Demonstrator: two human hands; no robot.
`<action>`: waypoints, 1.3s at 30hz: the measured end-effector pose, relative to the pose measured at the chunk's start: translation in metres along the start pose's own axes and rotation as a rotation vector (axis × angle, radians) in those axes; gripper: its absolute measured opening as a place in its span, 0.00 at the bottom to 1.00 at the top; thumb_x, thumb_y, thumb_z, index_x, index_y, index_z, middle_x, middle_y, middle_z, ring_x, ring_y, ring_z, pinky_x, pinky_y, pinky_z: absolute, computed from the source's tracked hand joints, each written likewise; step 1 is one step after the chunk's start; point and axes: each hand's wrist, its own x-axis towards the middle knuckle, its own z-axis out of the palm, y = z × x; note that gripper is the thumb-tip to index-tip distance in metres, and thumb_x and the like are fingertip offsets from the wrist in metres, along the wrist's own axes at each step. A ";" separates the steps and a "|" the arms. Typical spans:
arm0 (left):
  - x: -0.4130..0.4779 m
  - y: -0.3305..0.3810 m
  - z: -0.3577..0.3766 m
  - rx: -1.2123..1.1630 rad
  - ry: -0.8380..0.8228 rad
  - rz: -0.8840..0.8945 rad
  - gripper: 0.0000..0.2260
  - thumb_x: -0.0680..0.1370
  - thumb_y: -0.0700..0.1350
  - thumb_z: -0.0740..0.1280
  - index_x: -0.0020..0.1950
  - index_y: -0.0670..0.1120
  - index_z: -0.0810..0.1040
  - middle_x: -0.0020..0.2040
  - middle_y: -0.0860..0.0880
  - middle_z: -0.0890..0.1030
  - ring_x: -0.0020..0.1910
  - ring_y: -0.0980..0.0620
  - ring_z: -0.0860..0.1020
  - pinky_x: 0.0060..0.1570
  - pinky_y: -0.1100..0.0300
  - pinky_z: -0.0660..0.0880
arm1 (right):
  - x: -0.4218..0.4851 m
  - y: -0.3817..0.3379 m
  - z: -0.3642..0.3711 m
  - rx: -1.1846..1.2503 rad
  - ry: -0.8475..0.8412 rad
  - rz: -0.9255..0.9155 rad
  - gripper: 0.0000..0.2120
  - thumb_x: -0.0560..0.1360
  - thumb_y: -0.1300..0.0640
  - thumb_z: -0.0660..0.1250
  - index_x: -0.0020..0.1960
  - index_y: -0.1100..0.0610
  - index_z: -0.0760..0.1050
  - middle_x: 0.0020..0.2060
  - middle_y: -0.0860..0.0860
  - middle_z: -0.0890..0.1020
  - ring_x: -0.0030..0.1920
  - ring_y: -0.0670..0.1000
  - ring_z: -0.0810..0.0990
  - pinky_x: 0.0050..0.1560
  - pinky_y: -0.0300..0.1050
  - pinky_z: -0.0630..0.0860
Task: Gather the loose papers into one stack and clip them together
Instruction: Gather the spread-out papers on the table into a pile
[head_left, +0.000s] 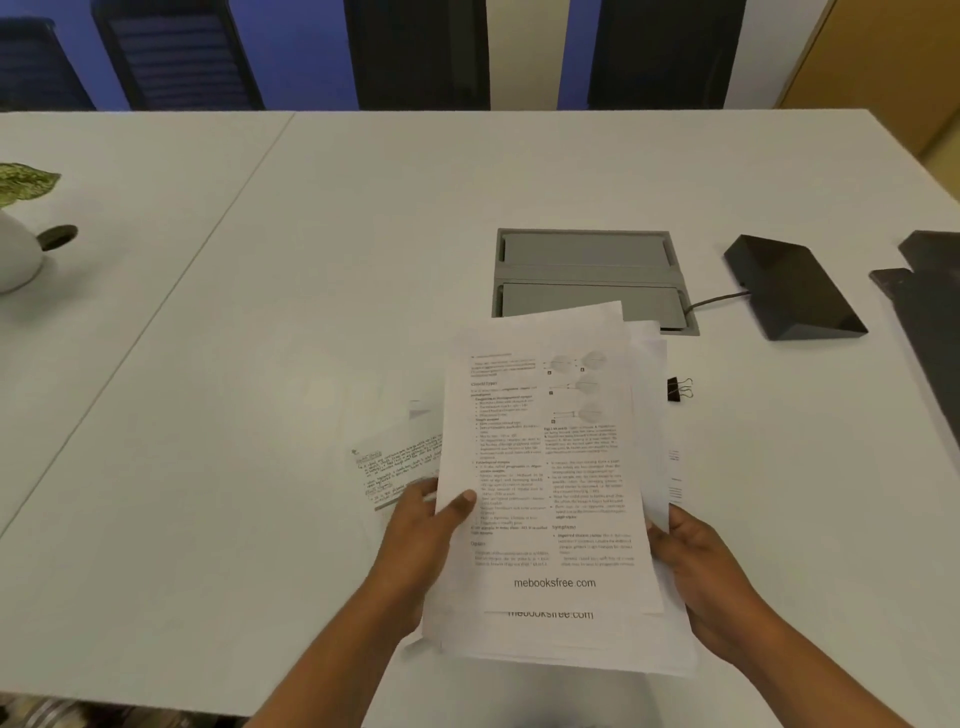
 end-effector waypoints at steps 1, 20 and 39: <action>0.000 0.001 0.000 -0.099 -0.099 -0.086 0.11 0.79 0.48 0.69 0.61 0.51 0.78 0.57 0.50 0.85 0.55 0.46 0.84 0.60 0.45 0.78 | -0.001 -0.001 0.001 -0.013 -0.020 -0.007 0.13 0.81 0.62 0.59 0.59 0.57 0.81 0.53 0.57 0.86 0.54 0.58 0.85 0.54 0.53 0.80; 0.047 -0.067 -0.005 0.144 0.237 -0.125 0.23 0.74 0.55 0.73 0.63 0.43 0.77 0.57 0.48 0.82 0.53 0.48 0.81 0.51 0.55 0.77 | 0.000 0.027 -0.029 -0.117 0.183 0.051 0.11 0.78 0.62 0.65 0.59 0.58 0.80 0.52 0.55 0.87 0.52 0.57 0.86 0.61 0.58 0.76; 0.096 -0.119 -0.036 0.622 0.595 -0.248 0.24 0.63 0.49 0.82 0.54 0.47 0.77 0.52 0.46 0.80 0.49 0.43 0.82 0.48 0.49 0.81 | -0.010 0.038 -0.069 -0.104 0.376 0.027 0.14 0.68 0.48 0.76 0.47 0.56 0.80 0.35 0.46 0.88 0.47 0.59 0.85 0.34 0.32 0.80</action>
